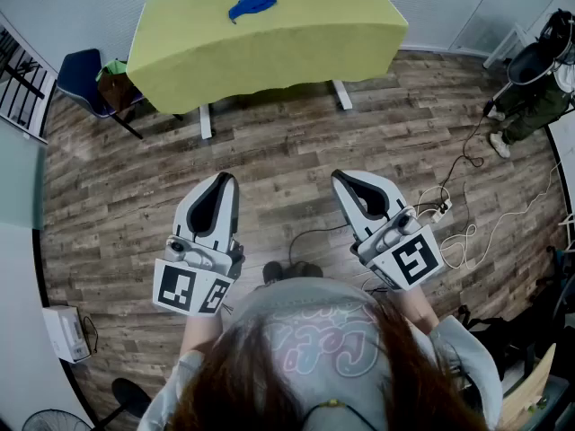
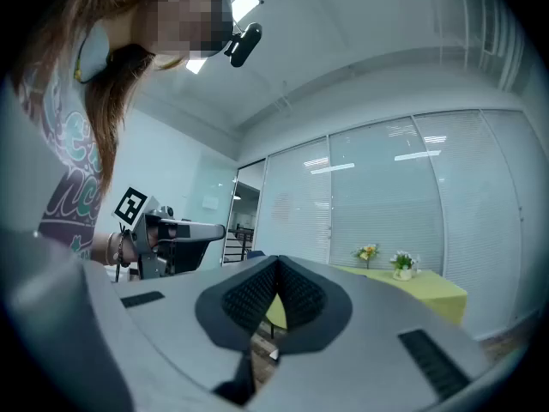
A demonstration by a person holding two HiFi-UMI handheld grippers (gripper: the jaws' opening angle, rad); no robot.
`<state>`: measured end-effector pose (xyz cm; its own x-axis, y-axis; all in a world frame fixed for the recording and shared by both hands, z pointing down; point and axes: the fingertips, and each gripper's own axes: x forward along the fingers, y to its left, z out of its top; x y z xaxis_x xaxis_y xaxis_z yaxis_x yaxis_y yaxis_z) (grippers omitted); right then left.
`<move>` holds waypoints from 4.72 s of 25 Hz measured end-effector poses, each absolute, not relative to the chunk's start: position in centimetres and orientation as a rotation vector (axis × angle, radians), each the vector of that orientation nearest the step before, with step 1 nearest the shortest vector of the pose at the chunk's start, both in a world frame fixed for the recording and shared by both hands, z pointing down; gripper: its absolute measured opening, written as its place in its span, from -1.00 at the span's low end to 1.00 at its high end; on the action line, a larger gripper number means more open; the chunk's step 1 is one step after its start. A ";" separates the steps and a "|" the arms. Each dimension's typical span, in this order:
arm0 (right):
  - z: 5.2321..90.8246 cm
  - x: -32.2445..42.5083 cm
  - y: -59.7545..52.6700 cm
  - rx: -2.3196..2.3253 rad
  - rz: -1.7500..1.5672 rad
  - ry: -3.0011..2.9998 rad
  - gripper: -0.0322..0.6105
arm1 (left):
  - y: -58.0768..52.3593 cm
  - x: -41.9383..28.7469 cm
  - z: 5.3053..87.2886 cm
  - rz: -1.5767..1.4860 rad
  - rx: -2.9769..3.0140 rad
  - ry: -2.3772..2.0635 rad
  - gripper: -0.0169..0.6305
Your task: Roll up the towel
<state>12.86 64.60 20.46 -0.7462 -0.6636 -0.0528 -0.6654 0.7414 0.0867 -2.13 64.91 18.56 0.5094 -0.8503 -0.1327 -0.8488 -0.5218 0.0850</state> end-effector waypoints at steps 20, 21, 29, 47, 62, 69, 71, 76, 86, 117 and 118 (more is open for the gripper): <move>19.5 12.6 66.6 -1.043 0.089 2.825 -0.88 | 67.0 -1.8 18.3 -0.252 2.769 -1.547 -0.86; 19.4 12.5 66.7 -1.033 0.086 2.821 -0.84 | 67.1 -1.9 18.3 -0.245 2.772 -1.562 -0.85; 19.9 11.8 66.1 -1.125 0.084 2.809 -0.01 | 67.0 -3.4 18.7 -0.234 2.722 -1.644 -0.23; 20.6 7.3 66.3 -1.116 0.072 2.846 0.06 | 67.1 -7.6 19.6 -0.226 2.745 -1.617 -0.06; 22.3 4.8 67.1 -1.266 0.062 2.820 0.06 | 65.8 -11.7 20.3 -0.199 2.826 -1.505 -0.07; 23.3 5.0 65.2 -1.248 0.040 2.848 0.06 | 64.1 -9.9 21.4 -0.202 2.830 -1.449 -0.07; 23.5 4.9 64.1 -1.230 0.035 2.855 0.06 | 63.2 -10.1 21.4 -0.203 2.819 -1.462 -0.07; 23.6 5.0 59.8 -1.181 0.036 2.863 0.06 | 59.8 -10.0 21.3 -0.153 2.822 -1.527 -0.07; 23.6 6.4 50.6 -1.129 0.050 2.889 0.06 | 51.2 -8.0 20.9 -0.166 2.810 -1.566 -0.07; 22.1 12.5 30.2 -0.930 0.071 2.903 0.06 | 31.3 -1.8 20.2 -0.124 2.743 -1.727 -0.07; 22.3 12.5 29.8 -0.918 0.057 2.905 0.06 | 31.0 -1.7 20.3 -0.121 2.735 -1.736 -0.07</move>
